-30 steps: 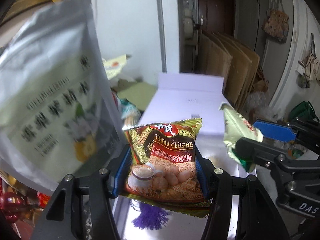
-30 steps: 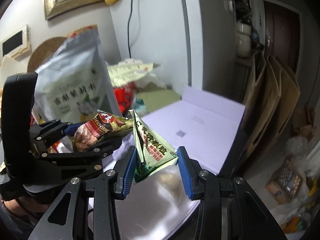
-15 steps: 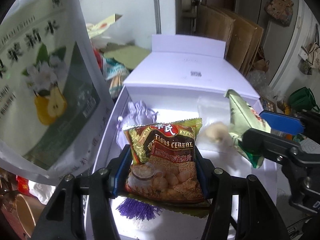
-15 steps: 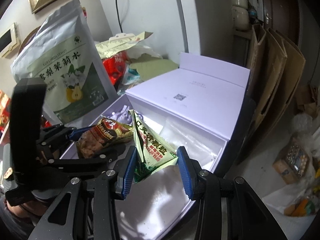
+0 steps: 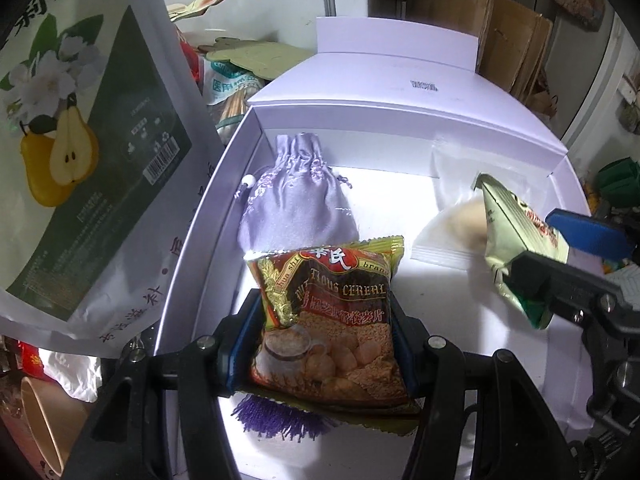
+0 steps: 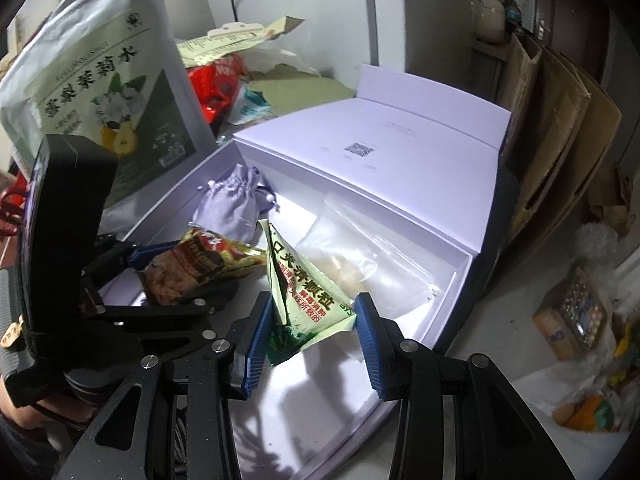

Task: Organize soft objects
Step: 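Open both grippers to drop the cereal bag and green packet into the box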

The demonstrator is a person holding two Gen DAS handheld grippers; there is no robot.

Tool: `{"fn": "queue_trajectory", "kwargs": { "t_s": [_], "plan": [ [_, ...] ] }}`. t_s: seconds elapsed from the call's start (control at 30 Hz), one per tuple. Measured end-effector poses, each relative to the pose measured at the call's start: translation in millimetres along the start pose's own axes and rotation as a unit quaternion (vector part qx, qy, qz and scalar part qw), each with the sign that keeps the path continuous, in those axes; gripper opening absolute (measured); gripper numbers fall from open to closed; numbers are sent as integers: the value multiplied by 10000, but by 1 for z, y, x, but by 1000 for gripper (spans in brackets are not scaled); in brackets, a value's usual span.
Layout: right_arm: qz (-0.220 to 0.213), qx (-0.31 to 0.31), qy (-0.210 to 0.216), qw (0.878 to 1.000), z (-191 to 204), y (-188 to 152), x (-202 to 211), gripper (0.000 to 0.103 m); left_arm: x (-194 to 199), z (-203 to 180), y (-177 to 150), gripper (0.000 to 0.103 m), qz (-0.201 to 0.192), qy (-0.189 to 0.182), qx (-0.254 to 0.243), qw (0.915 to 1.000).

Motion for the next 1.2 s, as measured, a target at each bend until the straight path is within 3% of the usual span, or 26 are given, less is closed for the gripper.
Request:
{"fn": "queue_trajectory", "kwargs": {
  "t_s": [0.23, 0.37, 0.47, 0.6, 0.8, 1.2],
  "plan": [
    [42, -159, -52, 9999, -6, 2, 0, 44, 0, 9, 4, 58, 120, -99, 296, 9994],
    [-140, -267, -117, 9995, -10, 8, 13, 53, 11, 15, 6, 60, 39, -28, 407, 9992],
    [-259, -292, -157, 9991, -10, 10, 26, 53, 27, 19, 9, 63, -169, 96, 460, 9987],
    [-425, -329, -209, 9983, -11, 13, 42, 53, 52, 24, 14, 74, -504, 395, 486, 9968],
    [-640, -273, -176, 9974, -2, 18, 64, 53, 86, 28, 20, 74, -810, 349, 532, 9947],
    [-1362, -29, -216, 9904, 21, 34, 137, 53, 175, 38, 25, 74, -1710, 458, 630, 9822]
  ]
}}
Point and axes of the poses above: each gripper's, at about its wrist camera, not at the fingertips, and x roughly against the way its jaws point, z to its left, y to its top, the point moved 5 cm from there along -x, roughly the way its jaws point, and after that the axes turned 2 degrees about -x, right-handed, at the moved point
